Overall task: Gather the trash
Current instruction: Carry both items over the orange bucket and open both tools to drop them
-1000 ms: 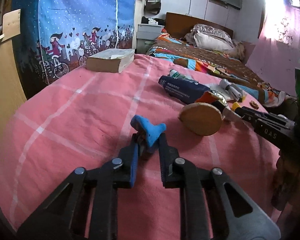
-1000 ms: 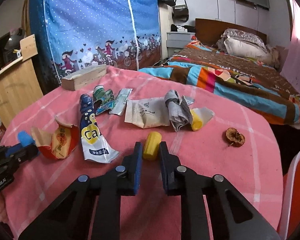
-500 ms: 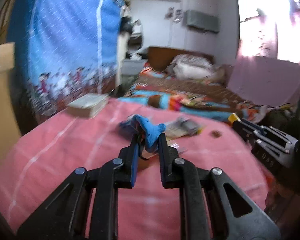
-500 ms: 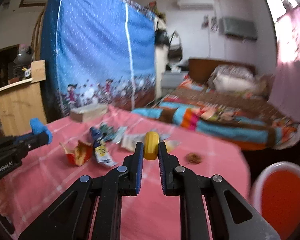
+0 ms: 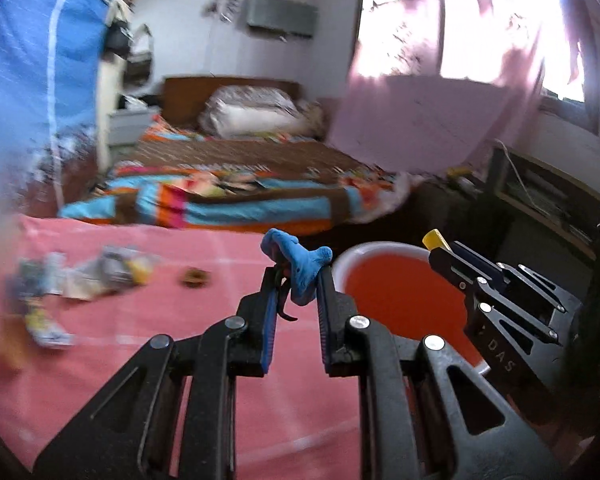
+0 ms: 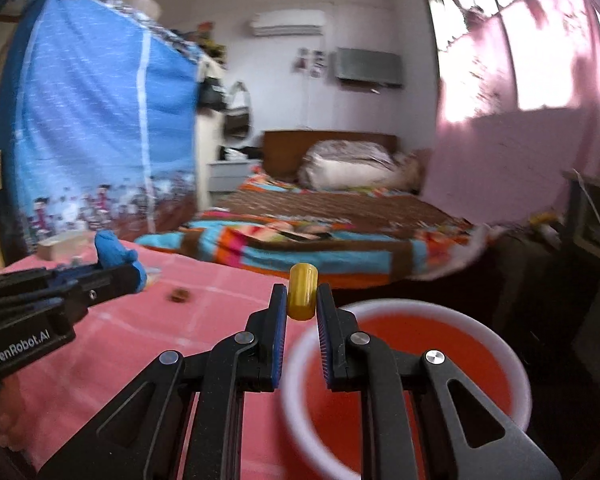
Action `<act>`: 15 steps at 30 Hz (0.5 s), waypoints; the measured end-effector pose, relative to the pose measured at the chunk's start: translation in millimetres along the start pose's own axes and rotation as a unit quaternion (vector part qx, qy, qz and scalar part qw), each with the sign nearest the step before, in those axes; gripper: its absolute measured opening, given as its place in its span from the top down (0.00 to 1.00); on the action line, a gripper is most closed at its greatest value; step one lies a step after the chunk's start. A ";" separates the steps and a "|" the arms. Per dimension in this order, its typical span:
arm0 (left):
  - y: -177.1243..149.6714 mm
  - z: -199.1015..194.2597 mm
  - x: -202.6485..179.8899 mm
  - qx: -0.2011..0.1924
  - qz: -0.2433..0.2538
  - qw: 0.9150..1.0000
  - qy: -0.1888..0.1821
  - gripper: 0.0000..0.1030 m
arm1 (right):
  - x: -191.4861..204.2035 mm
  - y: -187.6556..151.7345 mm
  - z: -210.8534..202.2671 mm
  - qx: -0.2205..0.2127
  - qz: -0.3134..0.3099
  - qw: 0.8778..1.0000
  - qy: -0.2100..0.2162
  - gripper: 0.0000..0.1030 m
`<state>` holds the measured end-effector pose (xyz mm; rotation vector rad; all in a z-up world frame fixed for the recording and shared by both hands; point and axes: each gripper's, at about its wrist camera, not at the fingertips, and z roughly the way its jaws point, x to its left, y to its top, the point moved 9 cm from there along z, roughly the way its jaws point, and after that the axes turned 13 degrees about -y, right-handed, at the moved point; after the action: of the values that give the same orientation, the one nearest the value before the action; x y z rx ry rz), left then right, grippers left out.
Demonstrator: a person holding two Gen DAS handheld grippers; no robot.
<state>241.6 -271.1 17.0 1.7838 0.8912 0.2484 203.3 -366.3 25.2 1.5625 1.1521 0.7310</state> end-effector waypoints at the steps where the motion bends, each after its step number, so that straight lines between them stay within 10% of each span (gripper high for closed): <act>1: -2.1 7.6 -7.1 0.007 -0.003 1.000 -0.008 0.78 | -9.8 -3.6 4.8 0.008 0.006 1.000 -0.009 0.87; 15: -41.7 112.7 -41.7 0.169 -0.026 0.983 -0.066 0.78 | -75.1 -72.8 54.2 0.140 0.003 0.988 -0.069 0.87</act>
<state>256.6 -374.9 -54.9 2.0585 0.9243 -0.0609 201.4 -454.3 -53.2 1.8204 1.1851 0.4707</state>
